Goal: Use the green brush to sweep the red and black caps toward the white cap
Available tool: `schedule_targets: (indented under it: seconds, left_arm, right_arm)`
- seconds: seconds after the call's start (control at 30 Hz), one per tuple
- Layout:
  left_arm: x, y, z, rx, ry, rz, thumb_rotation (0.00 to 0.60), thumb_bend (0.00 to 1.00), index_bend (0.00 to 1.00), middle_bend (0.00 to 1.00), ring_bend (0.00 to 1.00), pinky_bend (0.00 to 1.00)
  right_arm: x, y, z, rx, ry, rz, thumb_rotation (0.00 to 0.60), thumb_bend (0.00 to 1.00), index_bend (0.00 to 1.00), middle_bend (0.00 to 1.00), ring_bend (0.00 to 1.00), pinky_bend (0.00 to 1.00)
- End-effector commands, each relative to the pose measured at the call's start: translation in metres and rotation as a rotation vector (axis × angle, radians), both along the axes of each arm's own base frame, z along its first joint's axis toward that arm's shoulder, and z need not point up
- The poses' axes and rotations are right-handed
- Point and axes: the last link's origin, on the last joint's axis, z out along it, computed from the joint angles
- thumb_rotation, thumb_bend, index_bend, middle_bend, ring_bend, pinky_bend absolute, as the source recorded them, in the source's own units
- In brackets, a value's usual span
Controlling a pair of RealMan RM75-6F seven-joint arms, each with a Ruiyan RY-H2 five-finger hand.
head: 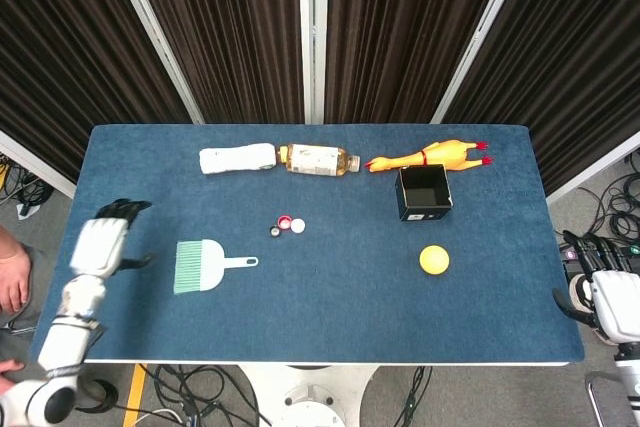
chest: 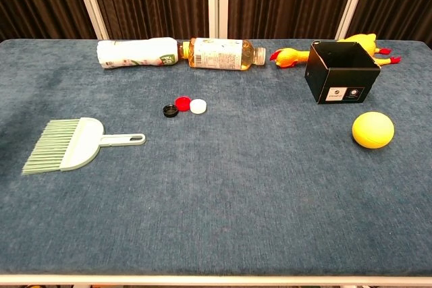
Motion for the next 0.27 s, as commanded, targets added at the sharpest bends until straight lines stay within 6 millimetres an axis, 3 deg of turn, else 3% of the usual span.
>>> schedule_targets:
  seconds: [0.03, 0.27]
  left_arm:
    - [-0.017, -0.041, 0.021, 0.085, 0.027, 0.024, 0.6, 0.13, 0.22, 0.24, 0.14, 0.21]
    - [-0.022, -0.097, 0.023, 0.111, 0.019, 0.084, 0.6, 0.13, 0.23, 0.24, 0.14, 0.2]
  right_arm:
    - [0.001, 0.001, -0.005, 0.006, -0.009, 0.006, 0.6, 0.24, 0.03, 0.15, 0.0, 0.02]
    - [0.007, 0.003, -0.01, 0.009, -0.033, 0.026, 0.6, 0.24, 0.03, 0.15, 0.0, 0.02]
